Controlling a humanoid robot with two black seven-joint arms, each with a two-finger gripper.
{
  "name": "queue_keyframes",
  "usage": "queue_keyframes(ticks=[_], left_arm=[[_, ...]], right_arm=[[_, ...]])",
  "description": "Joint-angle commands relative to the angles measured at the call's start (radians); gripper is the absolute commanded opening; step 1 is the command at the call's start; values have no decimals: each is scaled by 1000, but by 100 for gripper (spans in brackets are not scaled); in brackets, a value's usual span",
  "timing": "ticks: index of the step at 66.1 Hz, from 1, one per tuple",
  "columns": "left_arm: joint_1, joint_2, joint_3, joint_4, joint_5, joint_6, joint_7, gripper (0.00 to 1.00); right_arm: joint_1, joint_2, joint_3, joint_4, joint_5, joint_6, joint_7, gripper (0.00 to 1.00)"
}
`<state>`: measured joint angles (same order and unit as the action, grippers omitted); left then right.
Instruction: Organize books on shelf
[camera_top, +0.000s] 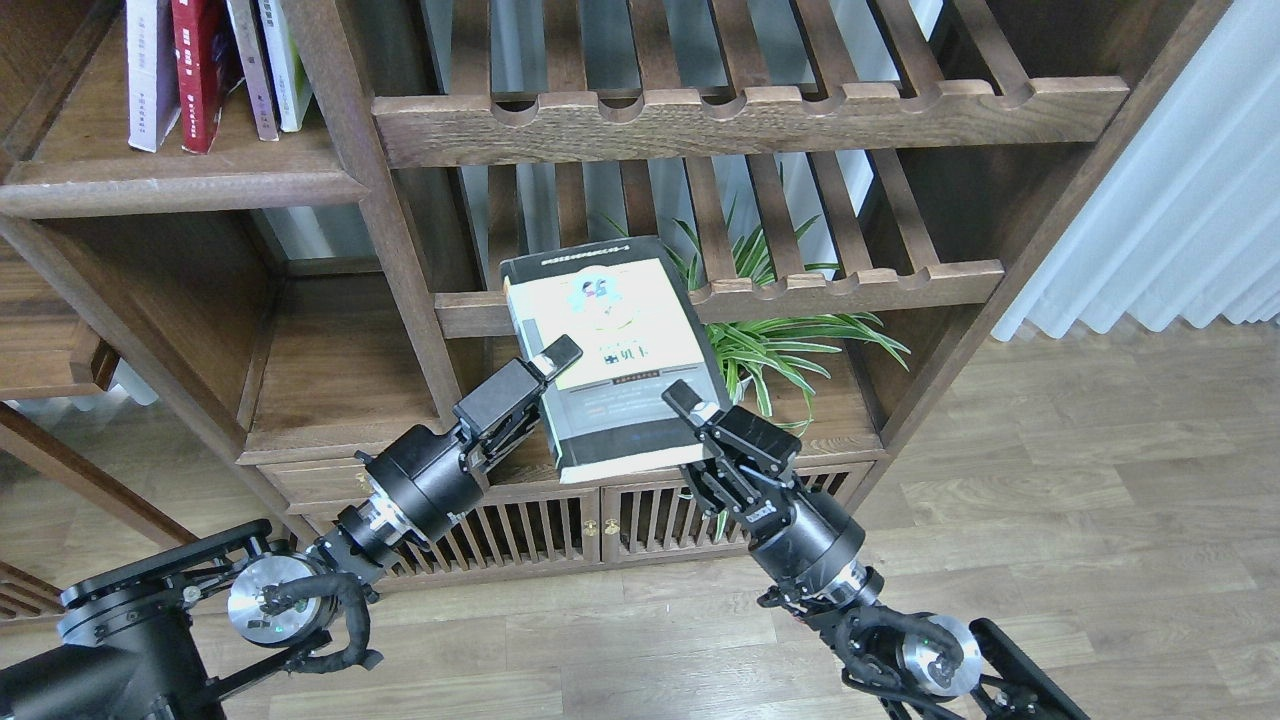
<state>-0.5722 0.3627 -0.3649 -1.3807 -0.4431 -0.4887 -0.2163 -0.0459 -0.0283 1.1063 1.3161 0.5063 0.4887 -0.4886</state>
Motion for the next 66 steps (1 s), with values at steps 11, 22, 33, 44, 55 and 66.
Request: queue_keyframes(ticks=[11,22,33,44,55,66], left_arm=[[0,-5,0,0,0,0,0,69],[0,-7,0,0,0,0,-1,56],[0,-7,0,-1,0,0,-3,39],[0,-8,0,-1,0,0,-17,23],[0,-14,0,-1,1,0,-18,12],[0,-13,1,-1,3,0,-18,10]], right_arm=[[-6,1,-2,0,1,0,0,6],[-6,1,-2,0,1,0,0,6],[-6,1,-2,0,1,0,0,6],[0,2,-2,0,1,0,0,6],[3,2,-2,-3,0,0,0,6],[15,2,3,-17,0,0,0,6]])
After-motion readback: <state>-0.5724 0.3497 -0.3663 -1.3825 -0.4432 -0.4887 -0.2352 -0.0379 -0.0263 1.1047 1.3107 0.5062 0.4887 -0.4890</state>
